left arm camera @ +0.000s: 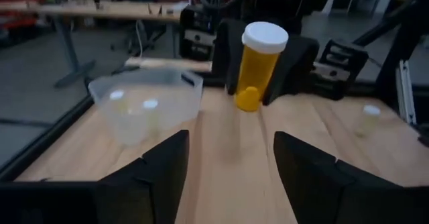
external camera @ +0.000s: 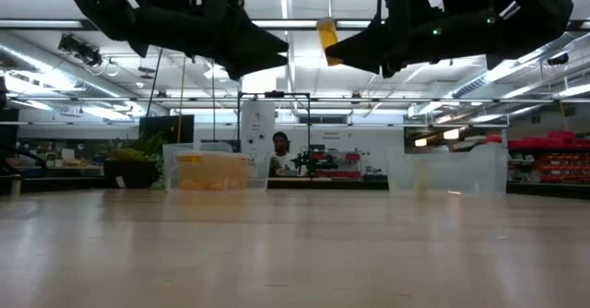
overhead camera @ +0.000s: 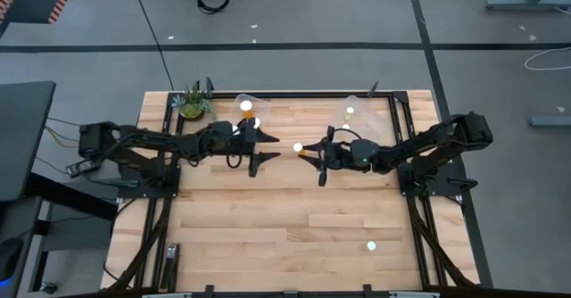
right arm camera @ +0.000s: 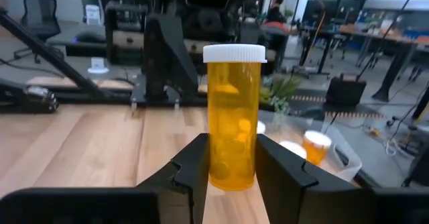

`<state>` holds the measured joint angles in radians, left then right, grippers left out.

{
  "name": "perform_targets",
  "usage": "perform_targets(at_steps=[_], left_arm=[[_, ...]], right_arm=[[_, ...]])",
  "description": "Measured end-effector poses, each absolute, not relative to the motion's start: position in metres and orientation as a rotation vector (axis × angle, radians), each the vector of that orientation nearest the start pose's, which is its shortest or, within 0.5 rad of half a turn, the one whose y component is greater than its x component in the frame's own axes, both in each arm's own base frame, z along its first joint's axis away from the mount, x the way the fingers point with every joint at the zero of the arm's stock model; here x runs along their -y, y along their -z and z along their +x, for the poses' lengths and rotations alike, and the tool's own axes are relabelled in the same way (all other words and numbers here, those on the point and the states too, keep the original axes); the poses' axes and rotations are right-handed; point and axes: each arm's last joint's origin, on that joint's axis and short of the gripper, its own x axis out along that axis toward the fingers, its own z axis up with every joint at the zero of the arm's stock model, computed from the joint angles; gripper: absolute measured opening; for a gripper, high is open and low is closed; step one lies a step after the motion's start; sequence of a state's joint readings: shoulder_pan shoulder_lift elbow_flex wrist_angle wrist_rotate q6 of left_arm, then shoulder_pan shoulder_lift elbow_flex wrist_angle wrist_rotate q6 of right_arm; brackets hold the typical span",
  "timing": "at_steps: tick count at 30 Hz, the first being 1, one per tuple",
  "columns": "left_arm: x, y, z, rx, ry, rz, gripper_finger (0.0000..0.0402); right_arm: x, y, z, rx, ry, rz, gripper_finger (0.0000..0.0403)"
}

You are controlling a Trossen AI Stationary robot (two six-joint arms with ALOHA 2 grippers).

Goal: Pick and place medicine bottles into bin by pill shape (circle, oval)
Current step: Put the small orange pill bottle into the right transparent bin

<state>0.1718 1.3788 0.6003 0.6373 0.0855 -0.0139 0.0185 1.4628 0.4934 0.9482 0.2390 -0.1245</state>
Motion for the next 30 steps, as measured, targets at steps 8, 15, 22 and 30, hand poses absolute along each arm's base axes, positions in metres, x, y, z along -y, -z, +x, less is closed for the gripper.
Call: perform_targets(at_steps=[8, 15, 22, 30], left_arm=[[-0.041, -0.211, 0.297, 0.035, -0.059, -0.010, 0.0215], [-0.039, -0.206, 0.312, 0.061, -0.043, -0.003, 0.0214], [-0.032, -0.204, 0.322, 0.052, -0.013, 0.050, 0.0228], [-0.033, -0.206, 0.323, 0.059, -0.018, 0.055, 0.0215]], right_arm=[[0.002, -0.200, 0.276, 0.010, 0.215, -0.138, 0.0119], [-0.001, -0.185, 0.285, 0.042, 0.188, -0.133, 0.0119], [-0.001, -0.179, 0.289, 0.072, 0.191, -0.129, 0.0119], [-0.001, -0.181, 0.289, 0.085, 0.192, -0.138, 0.0119]])
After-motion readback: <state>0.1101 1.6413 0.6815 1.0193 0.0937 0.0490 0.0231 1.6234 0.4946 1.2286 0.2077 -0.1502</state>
